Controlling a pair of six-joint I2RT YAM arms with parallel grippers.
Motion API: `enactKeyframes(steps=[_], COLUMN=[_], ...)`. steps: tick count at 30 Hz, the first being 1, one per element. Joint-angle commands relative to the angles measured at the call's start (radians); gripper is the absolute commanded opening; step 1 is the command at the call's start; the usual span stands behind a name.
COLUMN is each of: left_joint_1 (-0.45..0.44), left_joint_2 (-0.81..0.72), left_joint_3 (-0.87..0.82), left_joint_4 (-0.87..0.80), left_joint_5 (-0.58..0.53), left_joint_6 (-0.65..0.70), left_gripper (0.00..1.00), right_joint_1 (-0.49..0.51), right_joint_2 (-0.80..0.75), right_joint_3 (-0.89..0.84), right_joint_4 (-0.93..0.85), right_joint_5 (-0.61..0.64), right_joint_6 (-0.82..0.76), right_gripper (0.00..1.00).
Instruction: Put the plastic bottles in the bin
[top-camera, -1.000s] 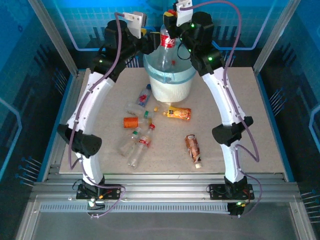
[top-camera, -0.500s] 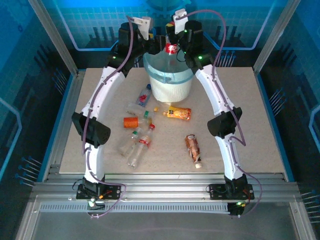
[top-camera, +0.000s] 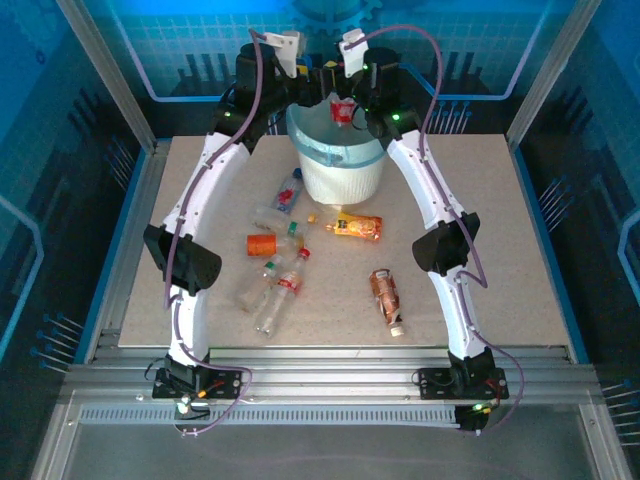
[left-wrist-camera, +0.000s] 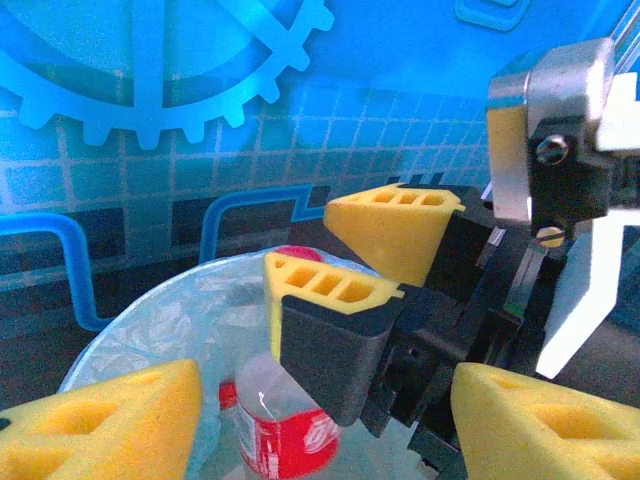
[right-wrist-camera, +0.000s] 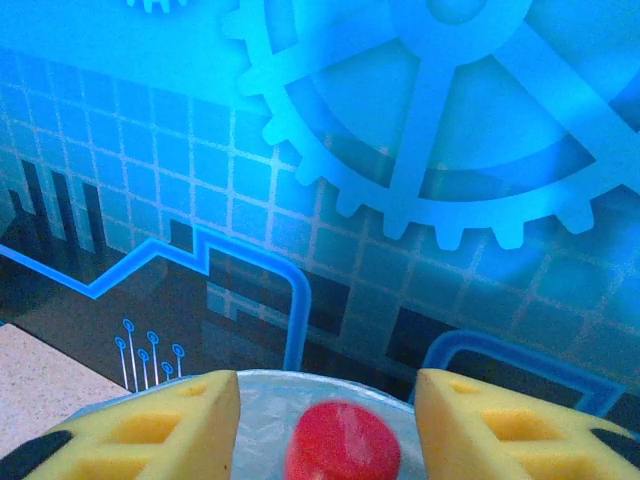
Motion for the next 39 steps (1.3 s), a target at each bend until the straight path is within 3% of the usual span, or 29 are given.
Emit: enactKeyframes(steps=[1,19,24,28,32,35,39], left_joint_1=[0.01,0.008,0.004,-0.008,-0.021,-0.028,-0.031], left_joint_2=[0.015,-0.055,-0.142,-0.268,-0.439,-0.579,-0.752], left_joint_3=[0.046,0.058,0.012,-0.122,-0.367,-0.576,-0.866], left_joint_4=[0.011,-0.106,-0.181,-0.224,-0.225,-0.224,-0.2], left_joint_5=[0.028,0.029,0.046,0.067,0.075,0.085,0.06], left_joint_6=[-0.024,-0.043,-0.039,-0.013,0.028,0.065,0.133], left_gripper=[0.68,0.67,0.67,0.67,0.67,0.68,0.68], right_joint_1=[-0.004,0.001,0.031,0.097,0.185,0.263,0.351], right_joint_2=[-0.011,-0.145,-0.223,-0.306,-0.426,-0.558,-0.745], right_joint_3=[0.024,0.028,0.024,-0.012,-0.175,-0.43,-0.852], right_joint_4=[0.0,-0.131,-0.256,-0.384,-0.495,-0.495,-0.348], right_joint_5=[-0.009,-0.1,-0.126,-0.131,-0.122,-0.082,-0.048], right_joint_6=[-0.001,0.083,0.103,0.057,0.034,0.078,0.214], right_gripper=[0.52,0.54,0.54,0.54,0.55,0.55,0.55])
